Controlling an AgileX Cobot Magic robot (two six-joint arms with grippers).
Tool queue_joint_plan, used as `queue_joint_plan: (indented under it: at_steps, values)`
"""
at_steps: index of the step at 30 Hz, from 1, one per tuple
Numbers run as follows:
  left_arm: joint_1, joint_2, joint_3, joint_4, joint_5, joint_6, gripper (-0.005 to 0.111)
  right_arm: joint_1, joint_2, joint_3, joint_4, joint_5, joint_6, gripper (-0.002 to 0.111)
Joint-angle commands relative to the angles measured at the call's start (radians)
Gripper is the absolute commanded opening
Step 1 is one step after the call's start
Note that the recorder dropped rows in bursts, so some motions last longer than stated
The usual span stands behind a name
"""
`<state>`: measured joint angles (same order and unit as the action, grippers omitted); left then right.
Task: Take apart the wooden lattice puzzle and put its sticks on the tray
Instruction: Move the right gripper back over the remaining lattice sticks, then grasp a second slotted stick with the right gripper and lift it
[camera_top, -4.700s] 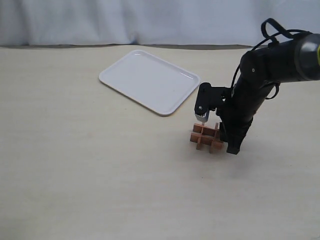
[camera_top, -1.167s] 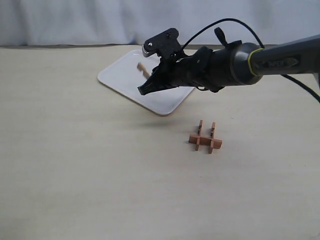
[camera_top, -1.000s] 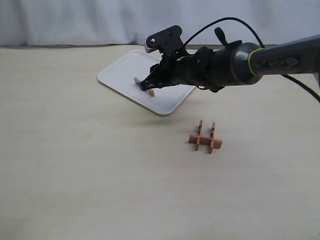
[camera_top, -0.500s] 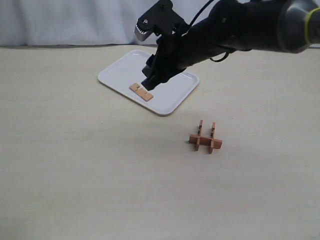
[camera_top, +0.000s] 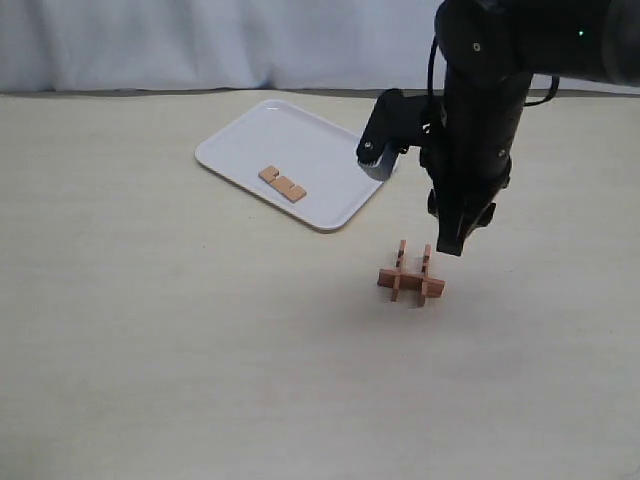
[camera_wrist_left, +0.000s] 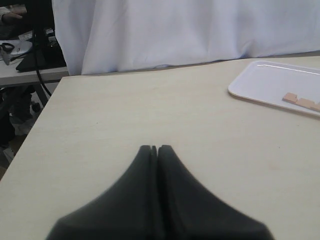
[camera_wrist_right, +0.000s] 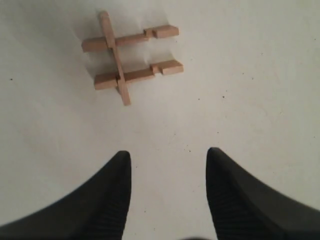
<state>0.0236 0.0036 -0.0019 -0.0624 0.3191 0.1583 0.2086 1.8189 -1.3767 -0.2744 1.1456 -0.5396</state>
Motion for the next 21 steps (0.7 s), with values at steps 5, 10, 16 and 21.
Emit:
queue_joint_plan:
  at_steps: [5, 10, 16, 21]
  values:
    - [0.0, -0.004, 0.002, 0.0, -0.01, 0.001, 0.0, -0.002, -0.009, 0.18, -0.054, -0.079, -0.099, 0.045]
    - [0.0, -0.004, 0.002, 0.0, -0.01, 0.001, 0.0, -0.002, -0.009, 0.302, -0.112, -0.305, -0.088, 0.045]
    - [0.0, -0.004, 0.002, 0.0, -0.01, 0.001, 0.0, -0.002, 0.005, 0.366, -0.131, -0.456, -0.073, 0.045]
    - [0.0, -0.004, 0.002, 0.0, -0.01, 0.001, 0.0, -0.002, 0.042, 0.366, -0.131, -0.485, -0.036, 0.045]
